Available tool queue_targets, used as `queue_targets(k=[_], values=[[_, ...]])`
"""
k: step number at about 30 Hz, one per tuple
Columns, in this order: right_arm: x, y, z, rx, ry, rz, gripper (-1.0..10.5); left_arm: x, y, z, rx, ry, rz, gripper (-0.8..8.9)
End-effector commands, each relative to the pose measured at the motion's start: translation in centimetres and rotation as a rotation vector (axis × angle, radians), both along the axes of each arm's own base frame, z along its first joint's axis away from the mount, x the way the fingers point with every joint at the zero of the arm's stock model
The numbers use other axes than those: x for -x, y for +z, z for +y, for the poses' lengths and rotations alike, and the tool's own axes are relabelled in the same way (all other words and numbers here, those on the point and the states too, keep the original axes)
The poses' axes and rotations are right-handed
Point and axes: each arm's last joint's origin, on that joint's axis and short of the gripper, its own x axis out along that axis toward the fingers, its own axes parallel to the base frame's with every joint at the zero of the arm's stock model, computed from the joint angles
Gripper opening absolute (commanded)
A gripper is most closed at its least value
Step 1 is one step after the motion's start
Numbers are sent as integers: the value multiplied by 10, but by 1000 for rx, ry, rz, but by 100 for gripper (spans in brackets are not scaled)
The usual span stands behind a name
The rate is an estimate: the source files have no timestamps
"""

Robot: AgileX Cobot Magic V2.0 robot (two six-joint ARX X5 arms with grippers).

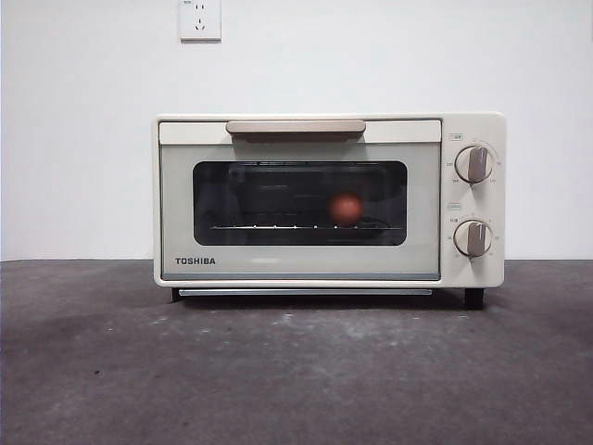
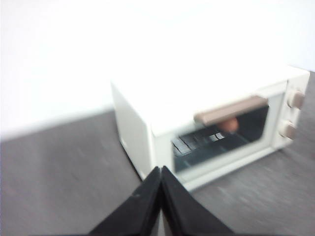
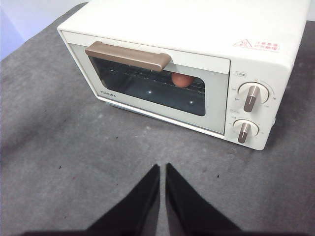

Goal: Eggoven

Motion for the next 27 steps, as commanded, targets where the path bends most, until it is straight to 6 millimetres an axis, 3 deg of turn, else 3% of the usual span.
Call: queue_targets(k=[1, 7, 18, 27], values=[[0, 3, 1, -16, 1, -10, 4, -1, -3, 2, -124, 45, -81, 8], [0, 3, 1, -16, 1, -10, 4, -2, -33, 5, -140, 105, -115, 8], [0, 3, 1, -16, 1, -10, 4, -11, -127, 9, -150, 201, -91, 8], [0, 3, 1, -16, 1, -10, 4, -19, -165, 13, -169, 263, 28, 8]])
